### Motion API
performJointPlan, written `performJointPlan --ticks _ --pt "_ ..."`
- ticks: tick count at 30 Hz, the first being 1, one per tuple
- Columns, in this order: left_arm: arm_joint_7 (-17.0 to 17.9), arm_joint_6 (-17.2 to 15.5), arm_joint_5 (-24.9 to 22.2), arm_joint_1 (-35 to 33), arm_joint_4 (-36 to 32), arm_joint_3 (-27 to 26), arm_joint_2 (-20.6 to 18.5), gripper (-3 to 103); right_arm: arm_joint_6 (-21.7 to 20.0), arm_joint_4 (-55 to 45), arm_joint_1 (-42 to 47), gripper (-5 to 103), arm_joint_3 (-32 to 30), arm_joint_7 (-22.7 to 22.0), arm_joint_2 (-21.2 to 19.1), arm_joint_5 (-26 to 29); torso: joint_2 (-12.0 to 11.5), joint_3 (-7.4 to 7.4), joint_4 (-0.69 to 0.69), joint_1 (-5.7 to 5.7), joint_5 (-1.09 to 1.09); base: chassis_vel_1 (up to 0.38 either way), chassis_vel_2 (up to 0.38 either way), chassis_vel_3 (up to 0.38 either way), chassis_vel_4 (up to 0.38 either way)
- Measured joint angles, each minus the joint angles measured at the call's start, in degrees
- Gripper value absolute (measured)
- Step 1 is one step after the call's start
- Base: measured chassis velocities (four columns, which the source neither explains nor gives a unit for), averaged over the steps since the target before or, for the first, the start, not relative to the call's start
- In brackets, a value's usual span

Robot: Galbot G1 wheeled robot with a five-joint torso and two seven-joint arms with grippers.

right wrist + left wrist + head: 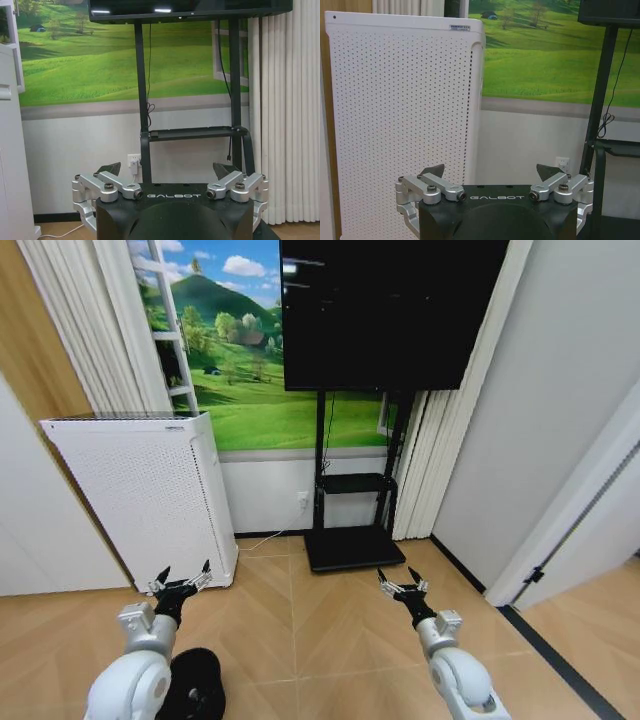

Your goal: Pick up the trash bin and place the garbage on the floor into it.

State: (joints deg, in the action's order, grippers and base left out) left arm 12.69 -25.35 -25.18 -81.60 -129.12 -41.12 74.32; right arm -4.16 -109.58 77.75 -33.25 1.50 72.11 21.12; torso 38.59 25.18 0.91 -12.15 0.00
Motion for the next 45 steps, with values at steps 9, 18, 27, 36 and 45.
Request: performJointPlan --ticks 9,18,27,36,45 --pt "-0.07 0.21 0.52 -0.33 -0.28 0.19 0.2 100 0.36 0.0 0.32 100 -0.44 0.17 -0.18 0.18 1.99 1.18 0.0 -0.81 0.0 0.0 0.0 0.0 0.0" --pt "-0.1 0.74 0.98 -0.55 -0.61 0.32 0.26 100 0.39 -0.6 0.78 100 -0.72 0.18 0.06 0.03 4.01 2.37 0.0 -1.63 0.0 0.0 0.0 0.0 0.0" --pt "1.14 0.2 1.27 -0.8 -1.25 0.39 0.4 100 0.05 -1.45 1.05 100 -0.61 -0.05 0.61 -0.22 4.3 2.55 0.0 -1.76 0.0 0.0 0.0 0.0 0.0" --pt "2.04 -1.2 0.14 -0.75 -1.85 0.3 0.28 100 -0.17 -1.84 1.07 100 -0.53 -0.25 0.58 -0.32 4.1 2.43 0.0 -1.69 0.0 0.0 0.0 0.0 0.0" --pt "2.48 -1.91 0.04 -0.88 -2.15 0.53 0.45 100 -0.19 -1.89 1.21 100 -0.62 -0.23 0.52 -0.28 3.93 2.32 0.0 -1.61 0.0 0.0 0.0 0.0 0.0"
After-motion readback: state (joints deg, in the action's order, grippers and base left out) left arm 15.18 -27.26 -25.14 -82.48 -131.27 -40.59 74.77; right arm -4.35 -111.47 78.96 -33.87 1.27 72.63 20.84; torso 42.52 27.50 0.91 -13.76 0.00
